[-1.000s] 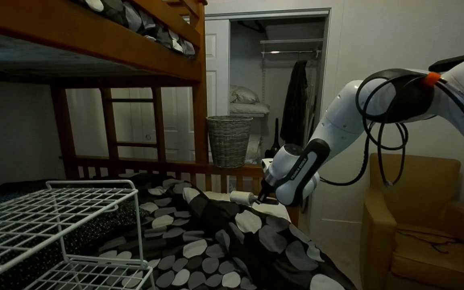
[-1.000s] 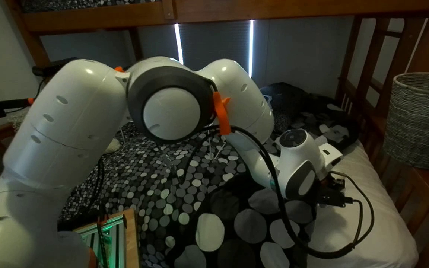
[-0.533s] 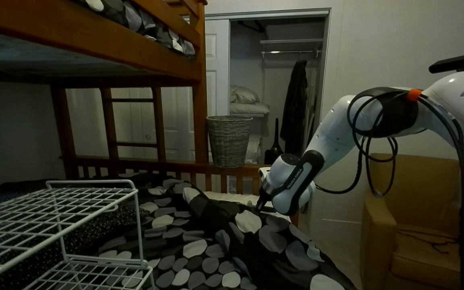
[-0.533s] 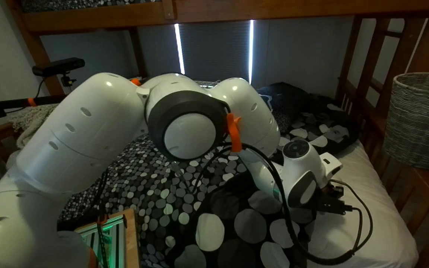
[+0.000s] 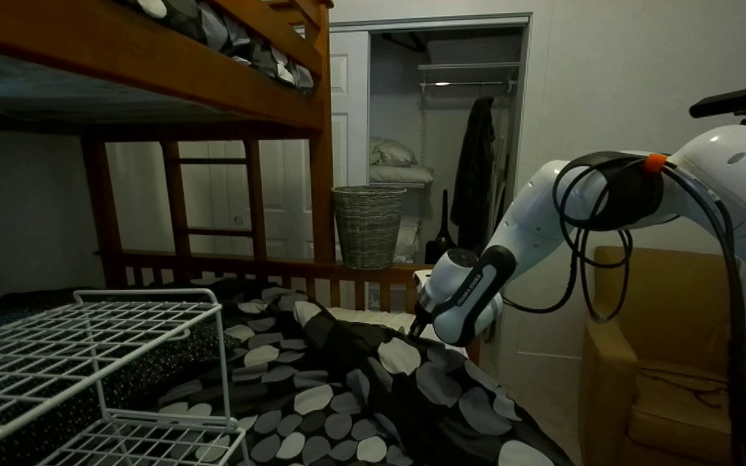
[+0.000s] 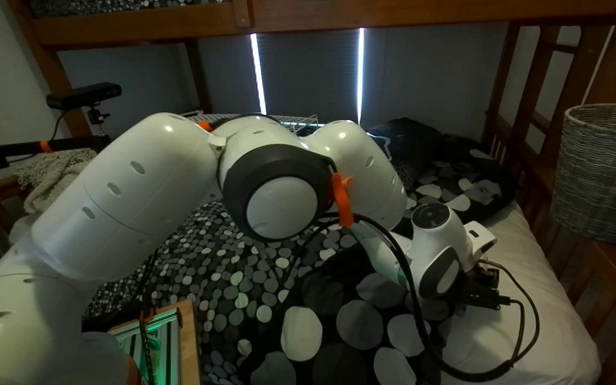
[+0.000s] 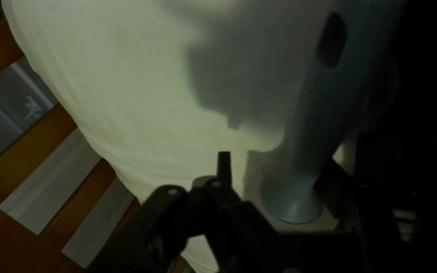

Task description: Pick up the lint roller and put it on the white bed sheet on the bed, cover the lint roller with the black duvet cover

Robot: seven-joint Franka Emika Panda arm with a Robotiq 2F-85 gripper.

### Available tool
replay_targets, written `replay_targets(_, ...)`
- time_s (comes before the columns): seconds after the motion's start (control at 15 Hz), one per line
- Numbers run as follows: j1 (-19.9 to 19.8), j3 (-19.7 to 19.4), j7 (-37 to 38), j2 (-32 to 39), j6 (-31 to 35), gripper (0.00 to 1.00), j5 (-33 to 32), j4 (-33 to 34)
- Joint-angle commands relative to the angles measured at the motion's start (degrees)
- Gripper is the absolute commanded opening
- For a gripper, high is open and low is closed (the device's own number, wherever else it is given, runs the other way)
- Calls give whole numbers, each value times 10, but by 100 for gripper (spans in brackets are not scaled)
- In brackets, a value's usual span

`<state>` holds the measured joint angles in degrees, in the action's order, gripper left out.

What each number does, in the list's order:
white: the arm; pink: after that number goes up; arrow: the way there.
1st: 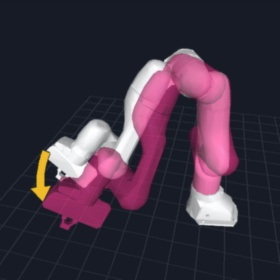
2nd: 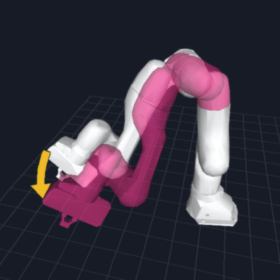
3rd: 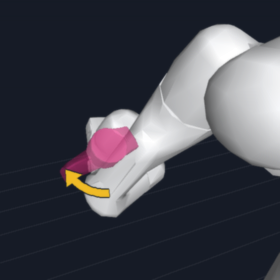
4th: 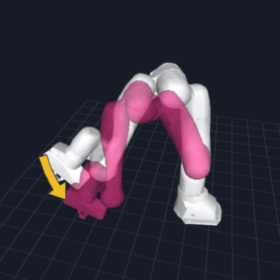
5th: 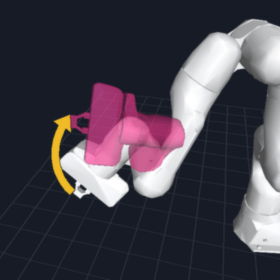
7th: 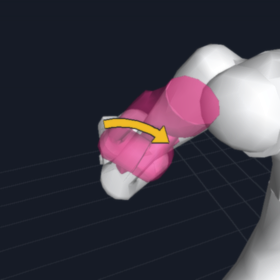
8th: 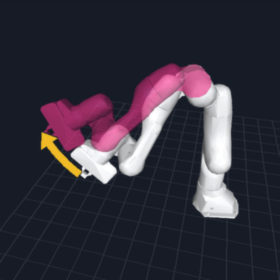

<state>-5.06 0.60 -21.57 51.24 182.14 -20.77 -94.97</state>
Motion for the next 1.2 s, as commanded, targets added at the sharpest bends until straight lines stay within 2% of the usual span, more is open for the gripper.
replay_targets(0.0, -1, 3, 4, 3, -32, 91, 6, 21)
replay_targets(0.13, 16, -19, 14, -16, -49, 100, 8, 18)
replay_targets(0.47, 30, -24, 39, -82, -88, 100, 19, -6)
replay_targets(0.6, 40, -22, 53, -118, -132, 100, 27, -22)
replay_targets(0.87, 109, -68, 129, -185, -294, 100, 10, -38)
replay_targets(1.07, 126, -52, 151, -220, -418, 100, 9, -42)
replay_targets(1.13, 105, -41, 128, -183, -377, 100, 13, -3)
